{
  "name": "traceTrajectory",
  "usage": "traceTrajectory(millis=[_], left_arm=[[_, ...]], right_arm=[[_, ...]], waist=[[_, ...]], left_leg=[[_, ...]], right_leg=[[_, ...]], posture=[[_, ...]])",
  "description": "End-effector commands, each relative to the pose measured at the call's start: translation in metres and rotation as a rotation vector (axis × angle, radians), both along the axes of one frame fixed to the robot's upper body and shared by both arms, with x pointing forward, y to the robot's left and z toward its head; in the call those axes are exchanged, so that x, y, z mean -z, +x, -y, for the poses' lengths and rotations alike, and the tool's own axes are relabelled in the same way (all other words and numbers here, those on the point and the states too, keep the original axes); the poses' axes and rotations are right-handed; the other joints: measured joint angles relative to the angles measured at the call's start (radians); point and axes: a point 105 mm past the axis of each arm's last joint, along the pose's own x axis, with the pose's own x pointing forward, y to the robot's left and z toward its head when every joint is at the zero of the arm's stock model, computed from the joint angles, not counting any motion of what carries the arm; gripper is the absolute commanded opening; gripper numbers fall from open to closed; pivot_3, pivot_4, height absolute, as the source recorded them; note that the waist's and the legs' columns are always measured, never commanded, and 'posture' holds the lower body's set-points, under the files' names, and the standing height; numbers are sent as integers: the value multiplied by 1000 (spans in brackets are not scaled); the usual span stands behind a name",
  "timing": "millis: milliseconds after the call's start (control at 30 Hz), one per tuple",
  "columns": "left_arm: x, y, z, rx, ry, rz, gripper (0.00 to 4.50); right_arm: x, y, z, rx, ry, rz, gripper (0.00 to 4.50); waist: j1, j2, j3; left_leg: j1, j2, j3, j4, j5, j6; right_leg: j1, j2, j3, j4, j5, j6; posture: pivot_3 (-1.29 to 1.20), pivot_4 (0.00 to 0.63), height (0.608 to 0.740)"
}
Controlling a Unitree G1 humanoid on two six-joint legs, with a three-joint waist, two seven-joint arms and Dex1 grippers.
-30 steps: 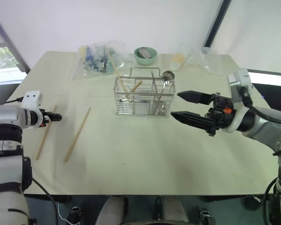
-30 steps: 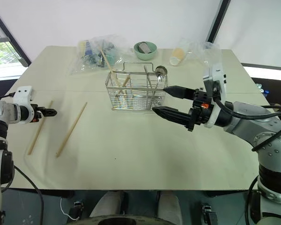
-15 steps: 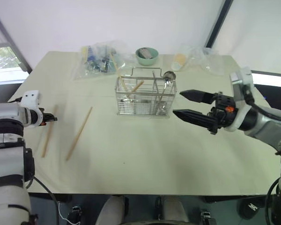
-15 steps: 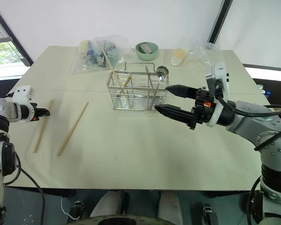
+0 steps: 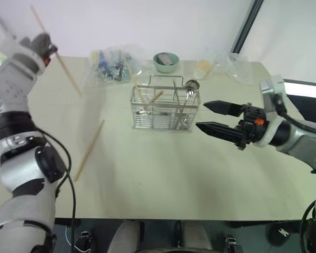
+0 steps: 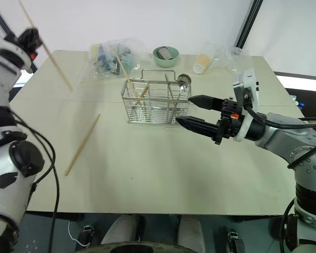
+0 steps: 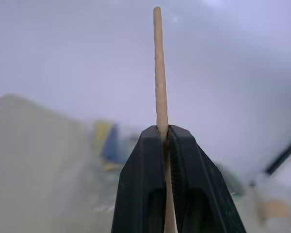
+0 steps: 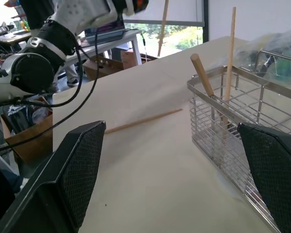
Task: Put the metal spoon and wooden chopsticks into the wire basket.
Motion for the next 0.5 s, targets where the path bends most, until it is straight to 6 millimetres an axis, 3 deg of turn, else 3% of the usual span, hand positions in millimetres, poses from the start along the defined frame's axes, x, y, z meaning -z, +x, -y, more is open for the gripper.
traceTrajectory(millis=[33, 267, 500], left_arm=[[-39, -5, 49, 136, 15, 145, 73], [-29, 4, 123, 313, 116, 180, 73], [-3, 11, 158, 351, 249, 210, 73]], right_arm=[[-9, -5, -3, 0, 17, 51, 4500], [-8, -9, -2, 43, 33, 62, 4500], [-9, -12, 1, 95, 50, 63, 4500]], waist=[[-1, 0, 0], [-5, 2, 0], [-6, 2, 1]], left_leg=[[0, 0, 0, 0, 0, 0], [2, 1, 1, 0, 0, 0], [2, 1, 2, 0, 0, 0]], right_leg=[[0, 0, 0, 0, 0, 1], [0, 2, 0, 1, 1, 2], [0, 1, 1, 0, 1, 1]], posture=[[0, 150, 635], [0, 150, 635], [0, 150, 635]])
